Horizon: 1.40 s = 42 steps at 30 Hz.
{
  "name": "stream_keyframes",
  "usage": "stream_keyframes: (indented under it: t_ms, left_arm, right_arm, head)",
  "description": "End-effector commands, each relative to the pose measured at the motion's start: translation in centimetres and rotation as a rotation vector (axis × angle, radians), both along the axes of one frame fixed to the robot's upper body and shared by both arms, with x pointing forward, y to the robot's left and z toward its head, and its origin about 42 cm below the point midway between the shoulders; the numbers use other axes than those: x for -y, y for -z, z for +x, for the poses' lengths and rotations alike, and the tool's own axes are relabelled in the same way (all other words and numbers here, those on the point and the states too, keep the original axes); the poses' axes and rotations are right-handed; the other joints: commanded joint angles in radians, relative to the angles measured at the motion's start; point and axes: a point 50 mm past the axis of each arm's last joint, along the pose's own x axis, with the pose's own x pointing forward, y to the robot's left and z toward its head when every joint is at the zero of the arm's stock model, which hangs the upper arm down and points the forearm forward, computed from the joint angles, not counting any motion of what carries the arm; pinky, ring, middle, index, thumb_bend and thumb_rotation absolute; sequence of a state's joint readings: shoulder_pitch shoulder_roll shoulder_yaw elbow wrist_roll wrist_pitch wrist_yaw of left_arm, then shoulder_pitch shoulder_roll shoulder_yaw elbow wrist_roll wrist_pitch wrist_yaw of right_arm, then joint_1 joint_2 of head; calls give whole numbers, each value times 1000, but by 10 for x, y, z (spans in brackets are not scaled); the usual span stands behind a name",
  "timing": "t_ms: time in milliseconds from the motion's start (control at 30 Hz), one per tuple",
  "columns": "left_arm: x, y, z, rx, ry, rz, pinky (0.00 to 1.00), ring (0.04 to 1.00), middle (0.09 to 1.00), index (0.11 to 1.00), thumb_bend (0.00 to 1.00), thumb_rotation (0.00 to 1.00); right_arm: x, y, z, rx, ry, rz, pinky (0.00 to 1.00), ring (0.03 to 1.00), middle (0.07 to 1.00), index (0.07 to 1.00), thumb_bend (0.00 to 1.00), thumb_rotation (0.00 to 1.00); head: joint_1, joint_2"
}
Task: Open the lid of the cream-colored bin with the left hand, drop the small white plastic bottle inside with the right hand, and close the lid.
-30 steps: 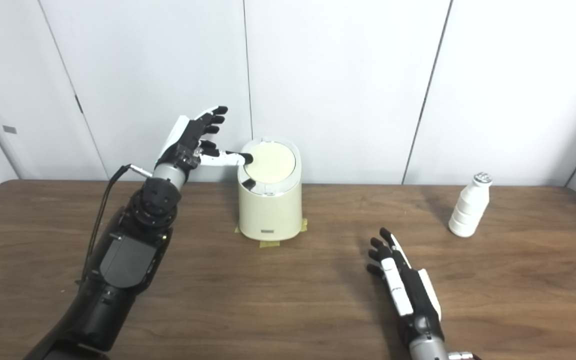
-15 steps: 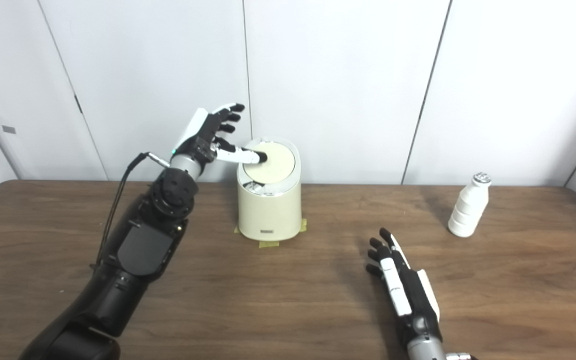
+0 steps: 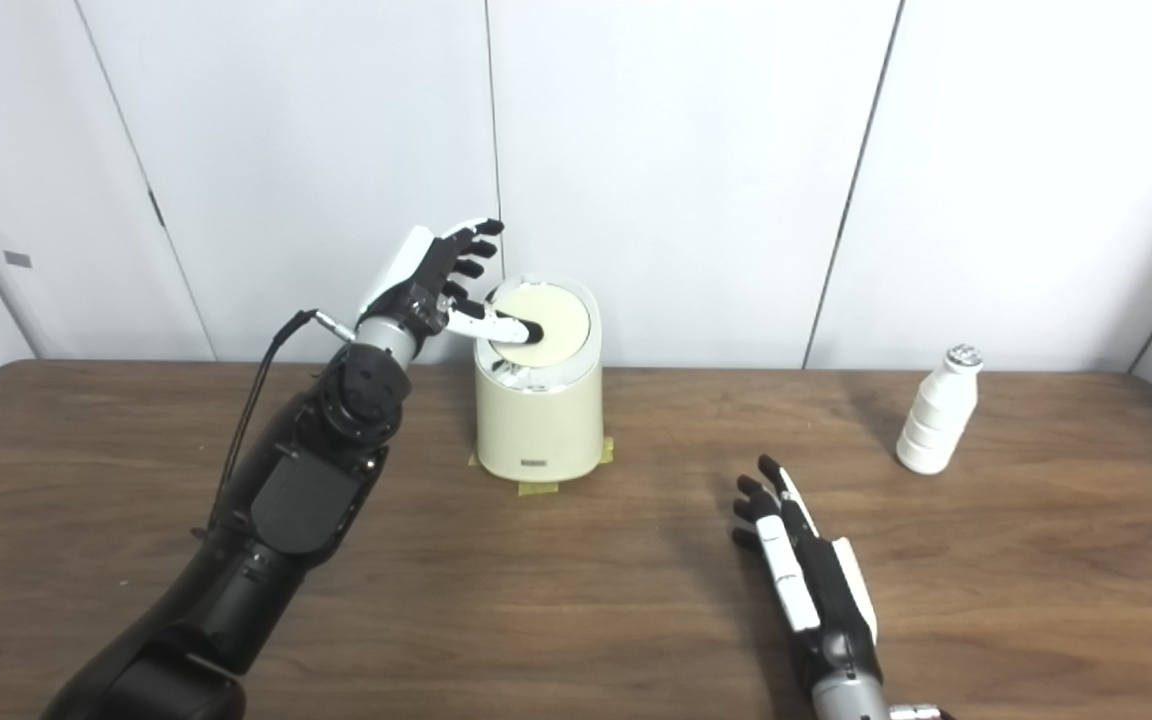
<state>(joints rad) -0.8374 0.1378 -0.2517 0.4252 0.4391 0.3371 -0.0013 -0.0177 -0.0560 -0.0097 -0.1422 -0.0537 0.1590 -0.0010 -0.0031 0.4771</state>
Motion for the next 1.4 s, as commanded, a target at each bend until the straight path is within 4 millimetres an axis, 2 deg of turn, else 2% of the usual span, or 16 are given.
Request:
stream_keyframes:
  t_ms: [0,367,667,900,1100,1367]
  left_arm:
    - [4,-41,6,118,19,27,694,804,856,922,937,117]
    - [4,-41,-1,142,37,137,692,824,865,920,926,106]
    - [6,-38,-1,191,47,326,785,872,860,910,926,93]
    - [15,-32,-1,202,77,477,828,884,910,921,944,84]
    - [24,-25,1,229,87,549,809,852,876,907,965,45]
    - [34,-23,2,242,106,629,809,843,864,905,972,46]
  right_arm:
    - [-4,-16,5,62,-9,12,818,873,899,961,556,925]
    - [-2,-19,5,59,-6,28,819,875,902,961,561,902]
    - [-2,-20,5,58,-8,39,803,867,898,956,566,885]
    - [-3,-21,5,60,-10,31,802,865,898,956,551,890]
    - [-4,-21,4,60,-6,36,797,864,896,954,562,886]
    - [-6,-22,6,64,-3,36,795,861,893,953,558,879]
  head:
    - [0,4]
    - [3,17]
    - [6,22]
    - [5,26]
    - [3,27]
    - [-4,27]
